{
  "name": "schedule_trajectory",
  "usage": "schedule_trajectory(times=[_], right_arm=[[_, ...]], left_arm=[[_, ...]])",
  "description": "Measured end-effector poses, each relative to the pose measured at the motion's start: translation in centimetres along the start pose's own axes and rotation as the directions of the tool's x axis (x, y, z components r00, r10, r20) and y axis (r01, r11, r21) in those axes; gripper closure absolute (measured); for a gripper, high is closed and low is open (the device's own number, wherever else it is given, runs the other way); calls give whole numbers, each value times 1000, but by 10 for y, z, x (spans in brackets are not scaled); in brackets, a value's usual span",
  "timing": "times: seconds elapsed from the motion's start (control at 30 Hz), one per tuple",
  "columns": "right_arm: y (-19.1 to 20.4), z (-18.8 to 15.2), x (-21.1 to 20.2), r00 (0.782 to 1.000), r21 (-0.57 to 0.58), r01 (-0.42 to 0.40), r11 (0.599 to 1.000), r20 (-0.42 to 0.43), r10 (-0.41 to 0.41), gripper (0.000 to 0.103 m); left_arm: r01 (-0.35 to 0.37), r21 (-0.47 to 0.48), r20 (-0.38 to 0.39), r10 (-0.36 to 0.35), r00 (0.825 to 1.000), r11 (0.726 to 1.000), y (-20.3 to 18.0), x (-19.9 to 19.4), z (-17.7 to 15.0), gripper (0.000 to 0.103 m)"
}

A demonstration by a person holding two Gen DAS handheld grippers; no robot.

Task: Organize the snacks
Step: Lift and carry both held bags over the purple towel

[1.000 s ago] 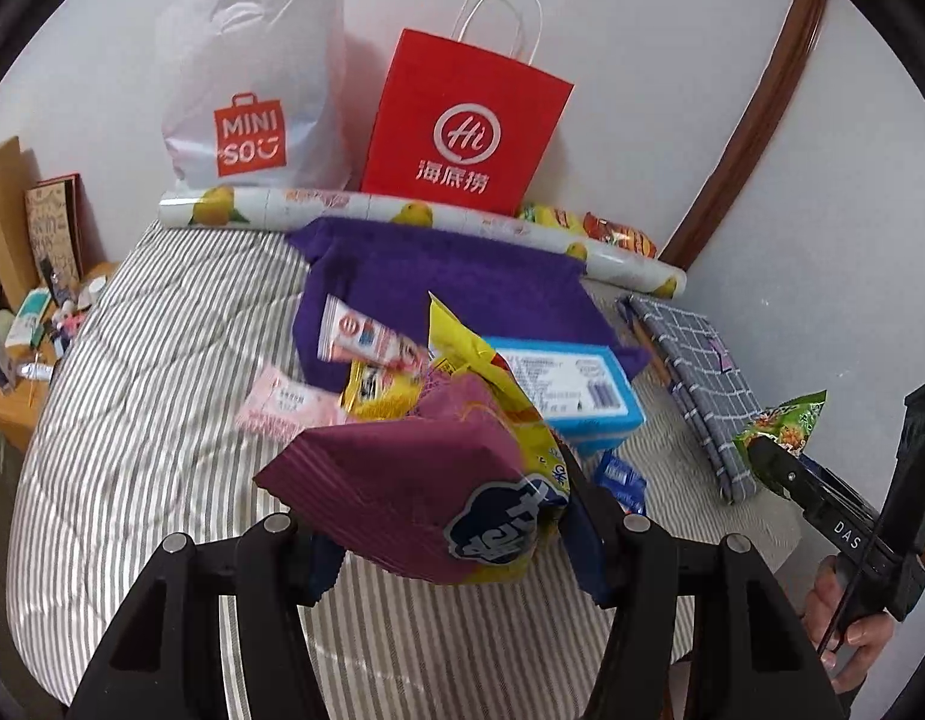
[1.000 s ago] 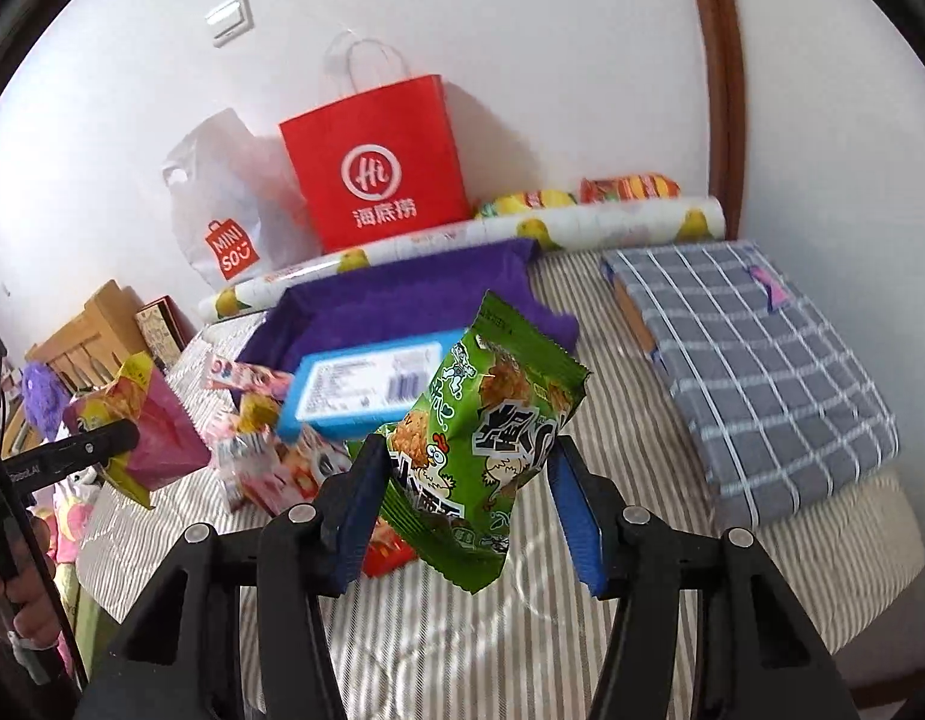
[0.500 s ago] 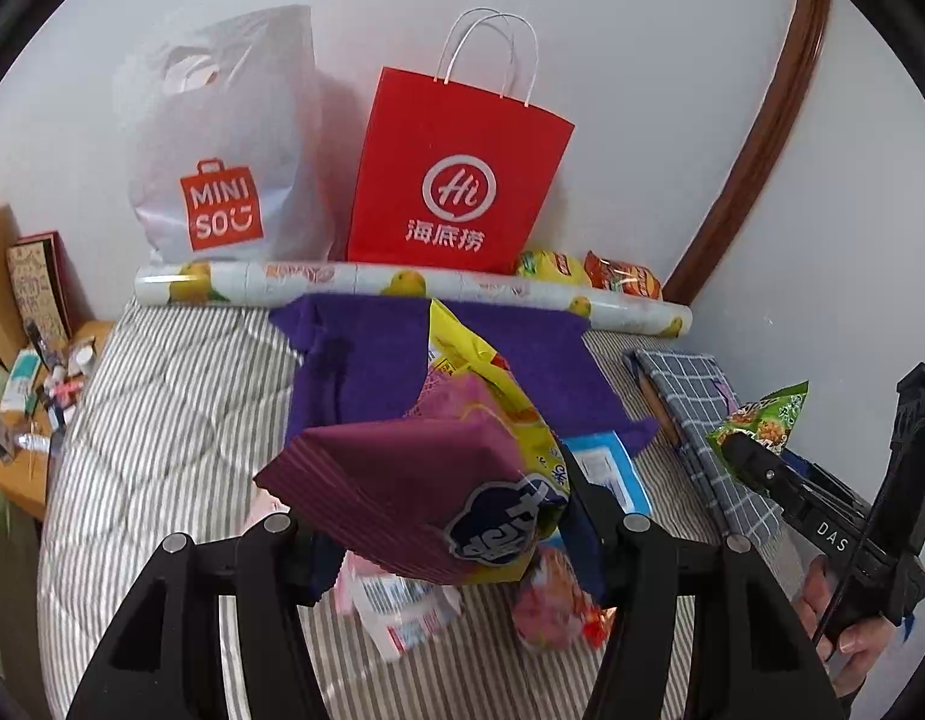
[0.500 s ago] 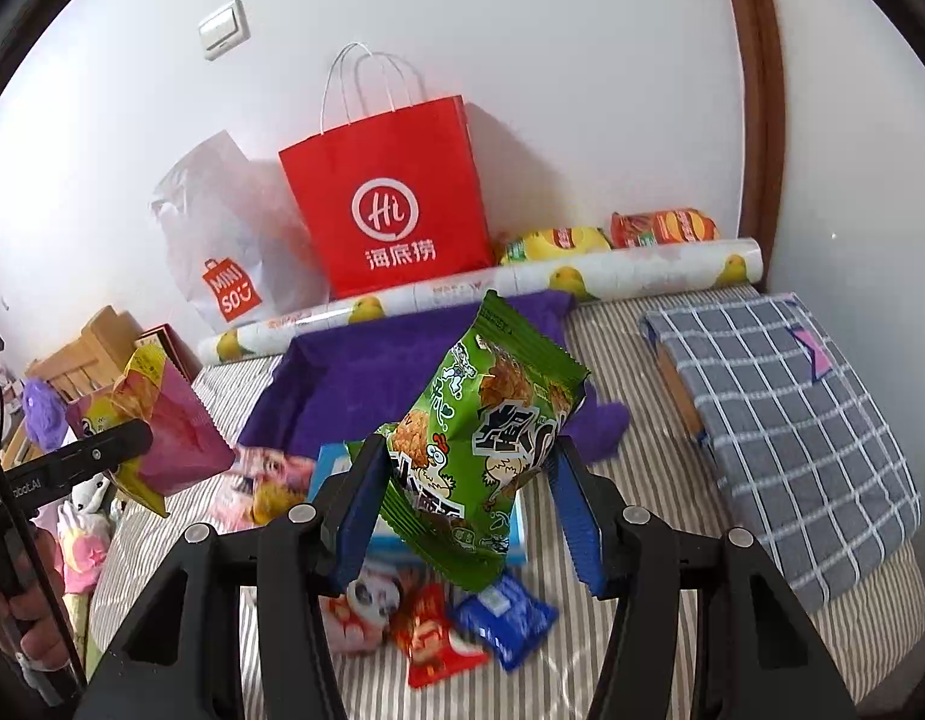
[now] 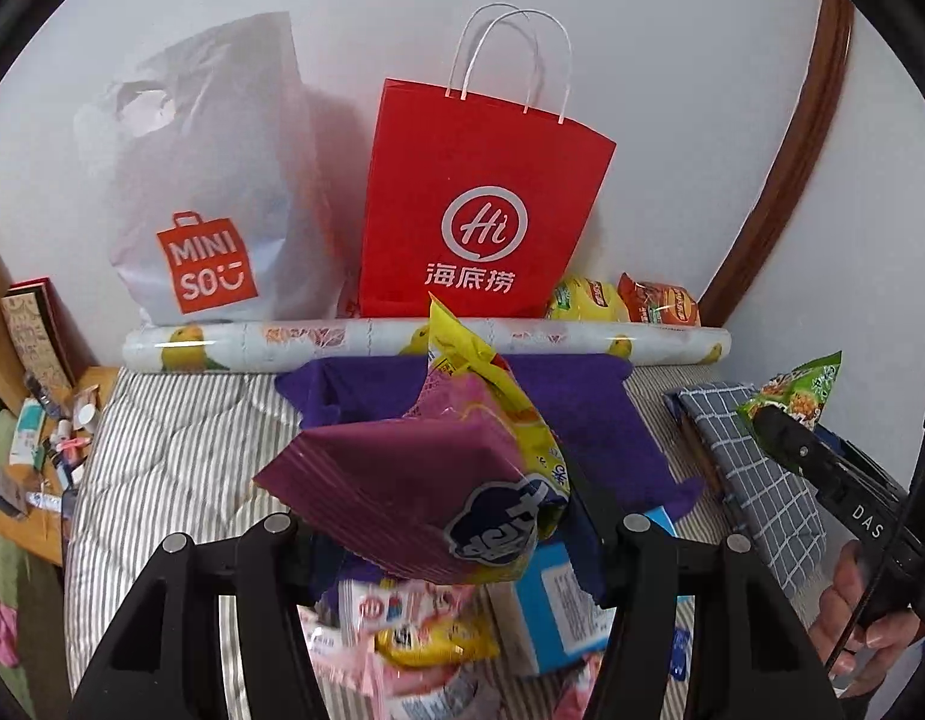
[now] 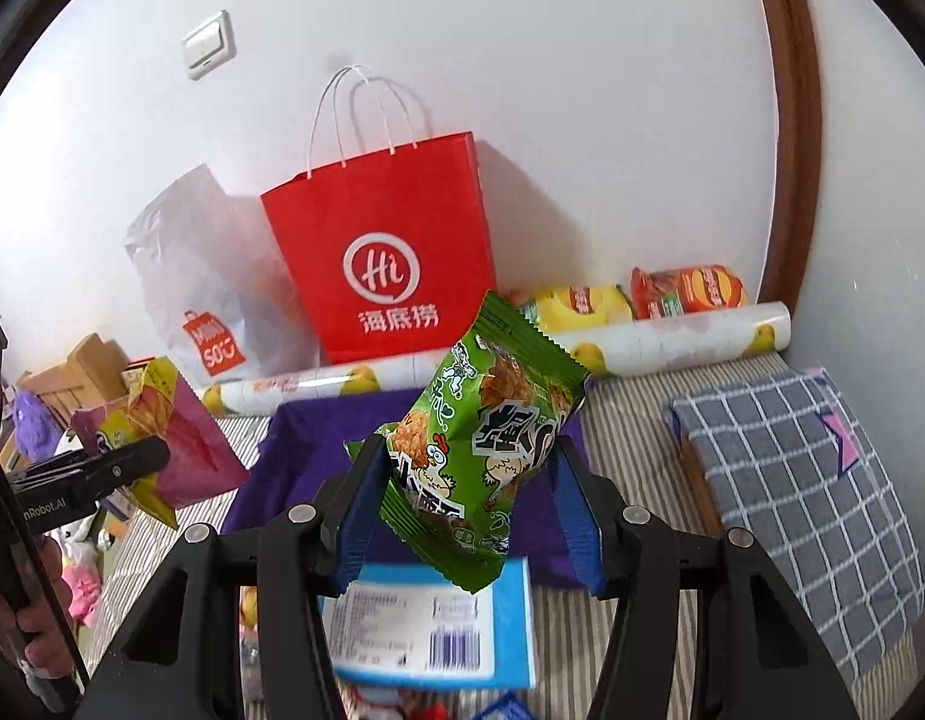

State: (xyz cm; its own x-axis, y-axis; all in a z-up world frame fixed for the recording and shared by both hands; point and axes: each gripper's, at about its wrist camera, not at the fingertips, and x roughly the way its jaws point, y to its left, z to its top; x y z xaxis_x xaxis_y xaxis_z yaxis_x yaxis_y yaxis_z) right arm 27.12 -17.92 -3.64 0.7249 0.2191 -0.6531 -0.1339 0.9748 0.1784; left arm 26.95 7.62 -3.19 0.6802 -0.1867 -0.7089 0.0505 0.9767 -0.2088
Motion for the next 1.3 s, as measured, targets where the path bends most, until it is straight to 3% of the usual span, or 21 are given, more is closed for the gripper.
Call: schedule_trajectory(times=[0.27, 0.43, 0.63, 0.8, 1.3], right_arm=[[5, 31, 31, 999, -33, 12, 999, 30, -11, 49], [9, 39, 63, 1000, -54, -1, 999, -2, 1, 49], [0, 37, 94, 999, -55, 8, 998, -33, -10, 49], [-15, 25, 127, 994, -26, -23, 999, -108, 20, 49], [-38, -9, 198, 952, 12, -39, 999, -304, 41, 49]], left_arm=[[-9, 23, 22, 8, 1000, 1000, 0, 20, 35, 45], [-9, 17, 27, 9, 1000, 1000, 5, 39, 51, 45], [6, -11, -30, -6, 1000, 1000, 15, 76, 55, 45], [11, -38, -102, -15, 995, 999, 24, 114, 49, 45], [-18, -49, -268, 5, 963, 999, 32, 174, 25, 45]])
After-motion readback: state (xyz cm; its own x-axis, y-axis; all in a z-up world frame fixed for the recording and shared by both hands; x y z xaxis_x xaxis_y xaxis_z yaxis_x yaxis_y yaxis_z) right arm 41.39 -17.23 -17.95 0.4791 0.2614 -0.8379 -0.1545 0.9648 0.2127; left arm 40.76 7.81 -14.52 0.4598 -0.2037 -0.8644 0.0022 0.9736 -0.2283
